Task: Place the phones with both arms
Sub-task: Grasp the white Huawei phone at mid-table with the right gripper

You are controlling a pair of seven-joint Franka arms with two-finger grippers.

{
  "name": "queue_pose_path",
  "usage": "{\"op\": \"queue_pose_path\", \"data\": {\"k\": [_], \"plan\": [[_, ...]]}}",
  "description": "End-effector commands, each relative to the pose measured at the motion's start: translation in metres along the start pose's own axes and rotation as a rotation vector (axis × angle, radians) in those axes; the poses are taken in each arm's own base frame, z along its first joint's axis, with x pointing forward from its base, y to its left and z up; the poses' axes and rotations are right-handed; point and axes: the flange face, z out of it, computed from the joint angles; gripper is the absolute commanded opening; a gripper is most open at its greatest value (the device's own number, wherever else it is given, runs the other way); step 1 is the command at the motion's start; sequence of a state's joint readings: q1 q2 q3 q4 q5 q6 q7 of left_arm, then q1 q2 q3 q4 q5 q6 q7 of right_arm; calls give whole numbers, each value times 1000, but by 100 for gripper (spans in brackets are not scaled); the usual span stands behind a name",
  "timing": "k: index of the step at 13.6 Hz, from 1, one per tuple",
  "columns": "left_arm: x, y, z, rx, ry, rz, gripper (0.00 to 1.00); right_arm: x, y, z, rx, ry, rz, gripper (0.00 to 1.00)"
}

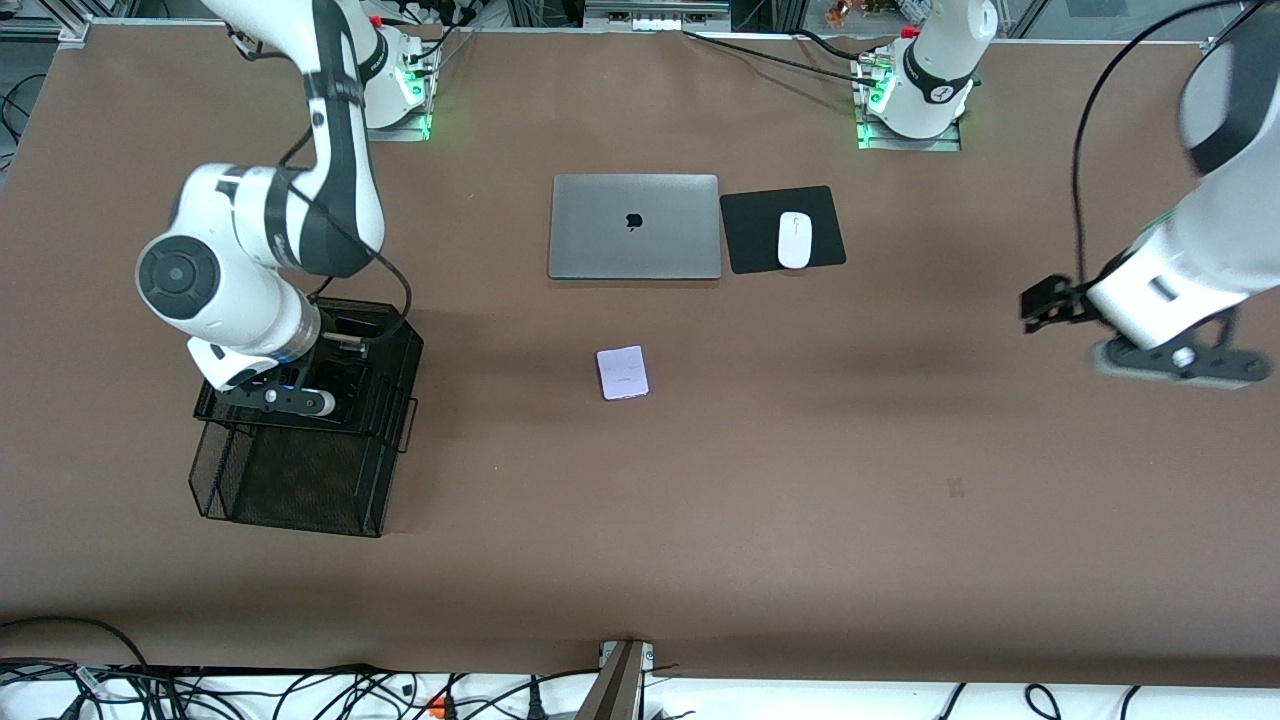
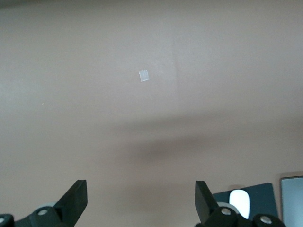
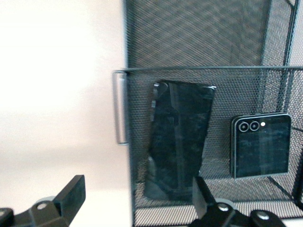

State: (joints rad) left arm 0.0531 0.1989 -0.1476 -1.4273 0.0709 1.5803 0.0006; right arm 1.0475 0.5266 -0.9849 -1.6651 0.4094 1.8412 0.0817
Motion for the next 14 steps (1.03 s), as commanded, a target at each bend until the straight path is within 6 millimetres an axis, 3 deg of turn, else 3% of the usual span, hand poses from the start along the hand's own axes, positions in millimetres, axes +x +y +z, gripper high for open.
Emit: {"op": "queue_pose_path", "data": {"k": [1, 2, 5, 6, 9, 11, 14], "plan": [[-41, -47, -16, -48, 81, -69, 100, -4, -35, -48, 15, 4, 40, 100], [-50, -56, -15, -46, 116, -85, 100, -8, -55, -54, 21, 18, 68, 100], [-72, -62, -12, -50, 139, -104, 100, -38, -146, -28, 26, 8, 158, 100], [-74, -54, -11, -48, 131, -91, 100, -46, -185, -23, 46, 41, 172, 100], [-75, -44, -14, -31, 134, -79, 100, -71, -274, 19, 84, 87, 260, 100], [-75, -48, -11, -32, 118, -85, 100, -84, -313, 53, 118, 120, 281, 100], [-75, -50, -9, -32, 89, -89, 100, -100, -342, 118, 61, 133, 128, 100]]}}
